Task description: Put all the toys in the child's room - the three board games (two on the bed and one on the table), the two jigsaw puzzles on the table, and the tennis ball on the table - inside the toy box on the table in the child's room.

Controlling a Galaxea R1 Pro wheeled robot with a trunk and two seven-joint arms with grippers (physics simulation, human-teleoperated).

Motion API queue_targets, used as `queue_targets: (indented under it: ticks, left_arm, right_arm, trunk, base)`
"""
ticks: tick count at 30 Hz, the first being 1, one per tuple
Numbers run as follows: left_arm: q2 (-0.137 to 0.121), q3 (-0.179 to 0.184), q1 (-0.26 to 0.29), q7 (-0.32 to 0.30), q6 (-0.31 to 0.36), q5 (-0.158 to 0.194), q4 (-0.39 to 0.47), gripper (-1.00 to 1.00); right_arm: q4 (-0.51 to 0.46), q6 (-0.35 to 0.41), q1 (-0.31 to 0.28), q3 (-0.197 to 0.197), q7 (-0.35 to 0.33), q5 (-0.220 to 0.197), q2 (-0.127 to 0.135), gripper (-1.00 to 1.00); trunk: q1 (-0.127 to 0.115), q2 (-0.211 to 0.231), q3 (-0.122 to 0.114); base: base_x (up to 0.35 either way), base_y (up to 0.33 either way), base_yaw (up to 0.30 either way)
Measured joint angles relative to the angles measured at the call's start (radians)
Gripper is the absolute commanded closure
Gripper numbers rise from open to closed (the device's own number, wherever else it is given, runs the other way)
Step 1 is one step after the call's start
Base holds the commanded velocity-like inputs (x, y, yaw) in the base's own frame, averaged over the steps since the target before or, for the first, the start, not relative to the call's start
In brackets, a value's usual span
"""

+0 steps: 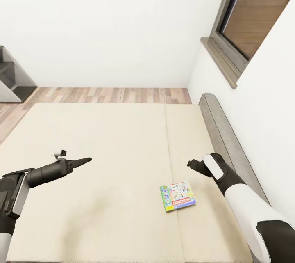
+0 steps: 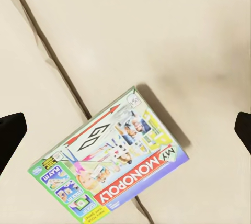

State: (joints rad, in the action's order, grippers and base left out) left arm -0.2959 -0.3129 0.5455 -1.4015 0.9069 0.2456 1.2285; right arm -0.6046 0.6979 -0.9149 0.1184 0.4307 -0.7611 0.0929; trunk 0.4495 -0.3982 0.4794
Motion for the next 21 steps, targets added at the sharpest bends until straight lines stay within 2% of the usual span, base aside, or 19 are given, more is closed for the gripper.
queue_targets:
  ticks: [12, 17, 19, 21]
  left_arm:
    - [-0.003, -0.001, 0.008, -0.001, 0.017, 0.001, 0.000, -1.00]
    - [-0.009, -0.001, 0.035, 0.002, 0.084, -0.004, 0.007, -1.00]
    - [-0.011, -0.001, 0.067, 0.009, 0.102, -0.022, 0.008, -1.00]
    - [-0.012, -0.002, 0.110, 0.017, 0.115, -0.062, 0.008, -1.00]
  right_arm:
    - [0.000, 0.000, 0.000, 0.002, -0.002, 0.001, 0.000, -1.00]
    - [0.000, 0.000, 0.000, 0.002, -0.002, 0.001, 0.000, -1.00]
    - [0.000, 0.000, 0.000, 0.002, -0.003, 0.001, -0.001, -1.00]
    - [0.000, 0.000, 0.000, 0.002, -0.003, 0.002, -0.002, -1.00]
  trunk:
    - [0.000, 0.000, 0.020]
    - [0.000, 0.000, 0.028]
    - [0.000, 0.000, 0.031]
    - [0.000, 0.000, 0.035]
  base:
    - [0.000, 0.000, 0.000]
    - [0.000, 0.000, 0.000]
    - [0.000, 0.000, 0.000]
    - [0.000, 0.000, 0.000]
